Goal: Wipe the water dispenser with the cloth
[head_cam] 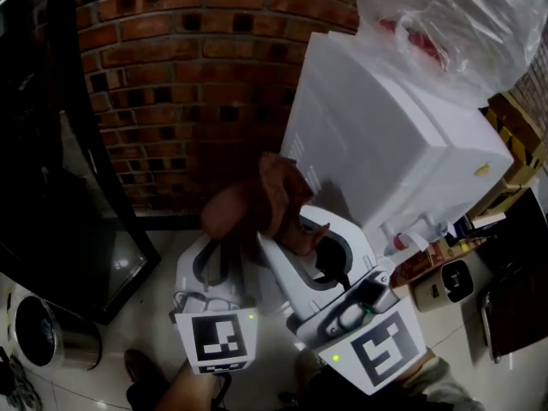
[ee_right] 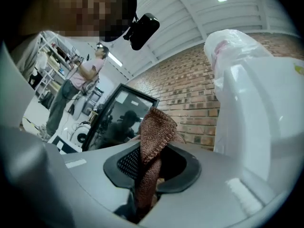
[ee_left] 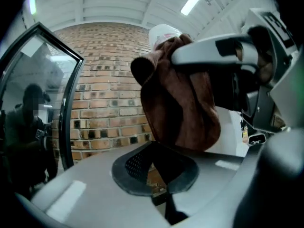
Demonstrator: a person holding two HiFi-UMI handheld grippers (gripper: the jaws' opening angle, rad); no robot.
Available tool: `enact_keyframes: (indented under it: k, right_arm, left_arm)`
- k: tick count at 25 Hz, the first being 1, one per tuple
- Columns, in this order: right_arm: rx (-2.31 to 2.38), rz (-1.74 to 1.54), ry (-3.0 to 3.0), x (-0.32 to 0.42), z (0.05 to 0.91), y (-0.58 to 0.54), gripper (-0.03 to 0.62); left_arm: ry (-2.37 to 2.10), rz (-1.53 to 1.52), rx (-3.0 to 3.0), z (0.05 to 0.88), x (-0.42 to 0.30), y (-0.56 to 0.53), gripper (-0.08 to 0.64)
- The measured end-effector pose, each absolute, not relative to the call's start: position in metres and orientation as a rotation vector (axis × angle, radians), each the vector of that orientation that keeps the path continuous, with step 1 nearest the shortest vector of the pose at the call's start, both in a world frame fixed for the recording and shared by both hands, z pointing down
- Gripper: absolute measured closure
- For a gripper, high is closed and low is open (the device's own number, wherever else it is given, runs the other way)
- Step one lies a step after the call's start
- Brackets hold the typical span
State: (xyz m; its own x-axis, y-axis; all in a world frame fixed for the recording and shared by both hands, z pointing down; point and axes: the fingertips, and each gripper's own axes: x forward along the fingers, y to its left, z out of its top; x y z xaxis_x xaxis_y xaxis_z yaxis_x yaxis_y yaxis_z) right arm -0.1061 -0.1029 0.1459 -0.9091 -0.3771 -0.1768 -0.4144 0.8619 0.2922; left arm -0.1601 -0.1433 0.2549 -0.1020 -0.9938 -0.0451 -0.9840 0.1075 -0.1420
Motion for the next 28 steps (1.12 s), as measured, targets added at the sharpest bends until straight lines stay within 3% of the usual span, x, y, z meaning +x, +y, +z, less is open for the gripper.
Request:
enact_keyframes:
  k: [7, 28]
  right_arm:
    - [-0.569, 0.634, 2.9, -0.063, 0.105, -0.088, 0.505]
    - [-0.922, 0.945, 2.905, 0.046, -0.008, -0.167, 0.505]
  left_arm:
    - [2.302, -0.083, -1.929, 0.236, -0.119, -0.114, 0.56]
    - [2.261, -0.128, -1.666, 0.057, -0.01, -0.09, 0.56]
